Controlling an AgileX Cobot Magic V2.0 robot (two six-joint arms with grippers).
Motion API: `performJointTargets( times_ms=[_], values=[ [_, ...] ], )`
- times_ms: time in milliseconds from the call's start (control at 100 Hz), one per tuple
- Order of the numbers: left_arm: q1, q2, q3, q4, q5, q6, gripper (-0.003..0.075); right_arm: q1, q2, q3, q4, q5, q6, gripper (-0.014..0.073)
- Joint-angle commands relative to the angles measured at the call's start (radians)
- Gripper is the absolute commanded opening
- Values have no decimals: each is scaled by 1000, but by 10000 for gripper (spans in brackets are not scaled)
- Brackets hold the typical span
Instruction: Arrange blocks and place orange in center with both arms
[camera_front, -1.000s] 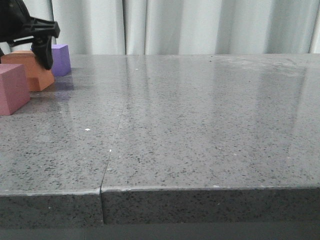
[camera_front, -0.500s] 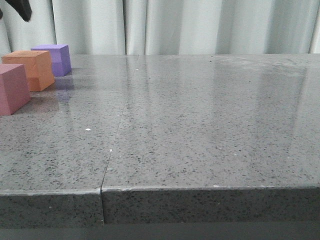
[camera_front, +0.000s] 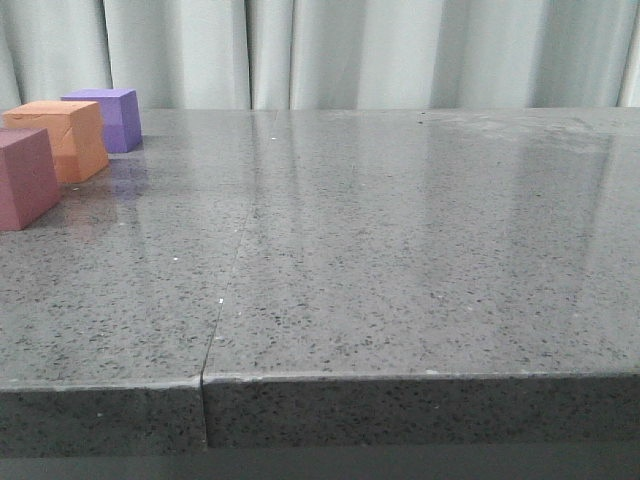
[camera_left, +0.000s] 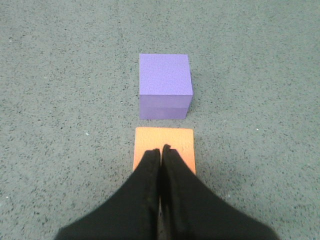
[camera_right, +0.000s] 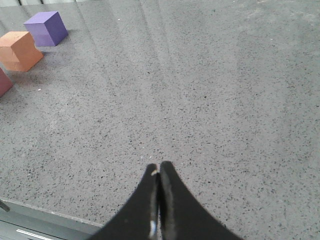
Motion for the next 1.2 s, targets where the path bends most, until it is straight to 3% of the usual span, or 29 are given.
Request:
performJointTargets(
  times_ms=[0,460,1190],
  values=[
    [4,-90,19,6,-91,-4,-20,2,9,-22,-13,-71,-10,-68],
    [4,-403,351,4,-268,-4,-20,2,9,-22,-13,-71,-10,-68],
    [4,-845,675,-20,-287,-4,-20,2,9,-22,-13,-71,-10,-68]
  ],
)
